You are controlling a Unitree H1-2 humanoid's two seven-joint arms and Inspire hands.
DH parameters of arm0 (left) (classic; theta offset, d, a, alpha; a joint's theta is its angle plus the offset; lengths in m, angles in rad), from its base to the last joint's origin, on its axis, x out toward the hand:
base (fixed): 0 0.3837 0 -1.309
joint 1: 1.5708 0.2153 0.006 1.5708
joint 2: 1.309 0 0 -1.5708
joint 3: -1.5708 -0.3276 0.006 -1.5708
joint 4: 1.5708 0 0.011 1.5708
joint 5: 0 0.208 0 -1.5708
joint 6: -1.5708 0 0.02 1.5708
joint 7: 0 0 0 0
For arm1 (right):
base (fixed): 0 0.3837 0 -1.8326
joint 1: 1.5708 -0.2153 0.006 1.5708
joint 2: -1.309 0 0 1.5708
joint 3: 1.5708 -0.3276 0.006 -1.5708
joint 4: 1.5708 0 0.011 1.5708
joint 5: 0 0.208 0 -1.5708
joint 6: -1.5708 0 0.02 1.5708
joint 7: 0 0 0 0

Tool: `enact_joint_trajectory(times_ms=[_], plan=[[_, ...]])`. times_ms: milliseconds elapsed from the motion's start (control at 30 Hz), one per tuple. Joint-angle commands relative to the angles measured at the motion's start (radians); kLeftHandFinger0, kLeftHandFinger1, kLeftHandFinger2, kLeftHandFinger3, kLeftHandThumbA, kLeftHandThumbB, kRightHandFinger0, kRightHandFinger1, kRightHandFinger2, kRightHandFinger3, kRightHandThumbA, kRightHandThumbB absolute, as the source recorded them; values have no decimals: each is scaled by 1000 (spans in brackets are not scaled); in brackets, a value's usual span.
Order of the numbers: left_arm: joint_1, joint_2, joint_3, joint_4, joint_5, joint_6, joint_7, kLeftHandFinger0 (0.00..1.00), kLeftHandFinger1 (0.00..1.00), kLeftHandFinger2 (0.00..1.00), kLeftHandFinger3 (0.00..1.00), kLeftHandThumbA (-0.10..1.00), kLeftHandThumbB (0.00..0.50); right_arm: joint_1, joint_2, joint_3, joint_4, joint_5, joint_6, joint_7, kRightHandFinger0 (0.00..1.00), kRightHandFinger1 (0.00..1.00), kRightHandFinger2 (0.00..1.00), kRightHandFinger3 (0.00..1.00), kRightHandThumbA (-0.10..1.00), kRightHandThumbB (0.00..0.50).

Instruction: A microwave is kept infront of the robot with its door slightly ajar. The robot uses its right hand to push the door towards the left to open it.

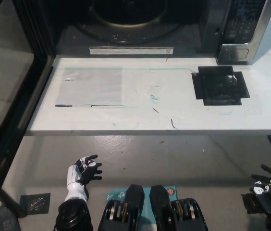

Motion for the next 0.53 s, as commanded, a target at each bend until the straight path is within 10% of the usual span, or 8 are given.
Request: enact_joint_trajectory(times_ms=[0,500], plan=[[-25,-3,-1,-6,-2,-31,29,322,311,366,461,-62,0,-6,0,-7,-6,-2,-71,-17,174,286,464,690,307,234],[-34,-3,11,3,-9,-37,29,314,313,369,465,-17,0,-19,-10,5,-4,-13,-73,-21,143,262,460,688,330,244]])
